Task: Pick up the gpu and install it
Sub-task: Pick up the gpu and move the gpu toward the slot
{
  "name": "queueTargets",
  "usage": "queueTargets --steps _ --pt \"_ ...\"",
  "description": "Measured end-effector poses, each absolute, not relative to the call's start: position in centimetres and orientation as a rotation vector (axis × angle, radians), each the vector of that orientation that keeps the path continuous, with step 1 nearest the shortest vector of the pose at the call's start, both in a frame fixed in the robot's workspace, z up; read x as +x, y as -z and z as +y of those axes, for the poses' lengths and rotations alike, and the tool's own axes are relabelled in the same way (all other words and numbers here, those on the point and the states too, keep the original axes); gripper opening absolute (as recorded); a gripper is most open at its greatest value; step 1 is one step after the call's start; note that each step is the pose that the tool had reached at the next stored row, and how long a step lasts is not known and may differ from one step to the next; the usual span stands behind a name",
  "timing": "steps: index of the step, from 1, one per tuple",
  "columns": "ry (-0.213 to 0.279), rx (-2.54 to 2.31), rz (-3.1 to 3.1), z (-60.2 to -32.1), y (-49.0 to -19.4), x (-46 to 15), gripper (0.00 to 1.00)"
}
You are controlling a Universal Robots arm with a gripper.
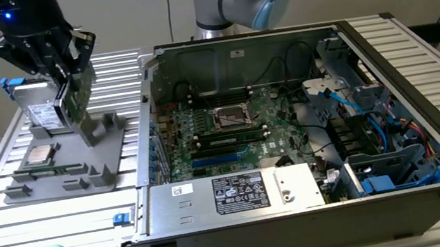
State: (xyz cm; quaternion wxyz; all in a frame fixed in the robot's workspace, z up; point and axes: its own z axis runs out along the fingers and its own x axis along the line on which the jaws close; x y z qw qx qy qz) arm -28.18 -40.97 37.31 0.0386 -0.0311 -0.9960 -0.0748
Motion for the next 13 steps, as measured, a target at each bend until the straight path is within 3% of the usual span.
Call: queueTargets --steps 13 --pt "0.23 -0.095 -3.06 -40.8 -40.5 -25.7 0.27"
